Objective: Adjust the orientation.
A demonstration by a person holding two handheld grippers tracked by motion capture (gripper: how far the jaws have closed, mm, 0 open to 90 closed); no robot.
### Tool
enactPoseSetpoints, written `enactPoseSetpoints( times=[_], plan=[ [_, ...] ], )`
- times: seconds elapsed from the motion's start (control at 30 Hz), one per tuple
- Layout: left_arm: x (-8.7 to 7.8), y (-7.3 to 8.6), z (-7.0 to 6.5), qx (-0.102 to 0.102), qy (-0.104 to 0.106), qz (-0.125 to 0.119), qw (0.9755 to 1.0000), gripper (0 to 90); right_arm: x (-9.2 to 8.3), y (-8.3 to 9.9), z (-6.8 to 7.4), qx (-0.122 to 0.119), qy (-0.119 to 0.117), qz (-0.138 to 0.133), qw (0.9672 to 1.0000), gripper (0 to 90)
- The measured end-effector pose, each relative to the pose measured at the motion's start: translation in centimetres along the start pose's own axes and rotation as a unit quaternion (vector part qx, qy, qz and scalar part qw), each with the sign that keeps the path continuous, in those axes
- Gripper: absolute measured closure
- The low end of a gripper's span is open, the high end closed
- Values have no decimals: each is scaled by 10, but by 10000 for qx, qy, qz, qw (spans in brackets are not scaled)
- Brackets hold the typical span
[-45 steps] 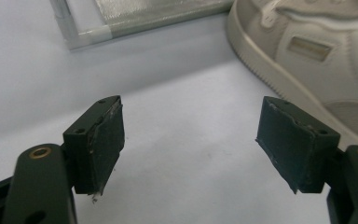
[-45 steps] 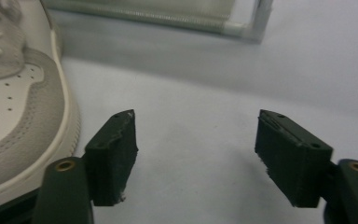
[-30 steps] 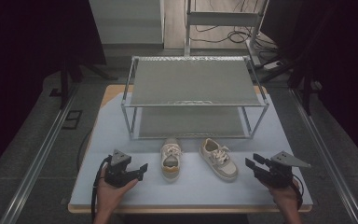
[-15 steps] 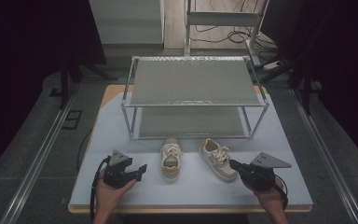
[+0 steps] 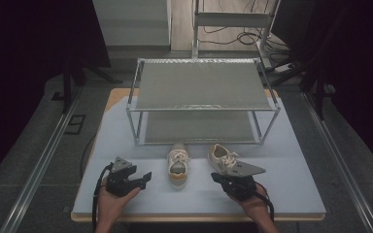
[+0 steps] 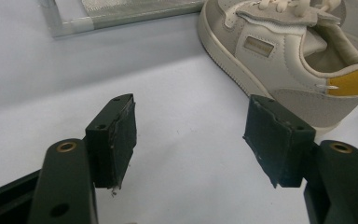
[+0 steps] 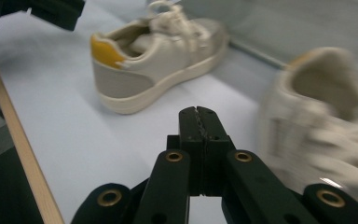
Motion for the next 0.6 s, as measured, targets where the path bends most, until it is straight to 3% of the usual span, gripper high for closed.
enactPoseSetpoints(
  times=[0.33, 0.6],
  plan=[
    [0, 2, 1, -72, 28, 40, 10000, 327, 51, 5, 22, -94, -261, 350, 9990, 891],
    [-2, 0, 3, -100, 34, -8, 9999, 323, 70, 10, 32, -117, -330, 487, 9982, 891]
  ],
)
Point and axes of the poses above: each handheld gripper's, and its own axes: x roughly forward along the jaws, y roughly out of its underside, z roughly to its left, the point moved 9 cm from there along x, roughly forward along the jaws, and after that the axes turned 7 degrees about -z, right-handed, at the moved point
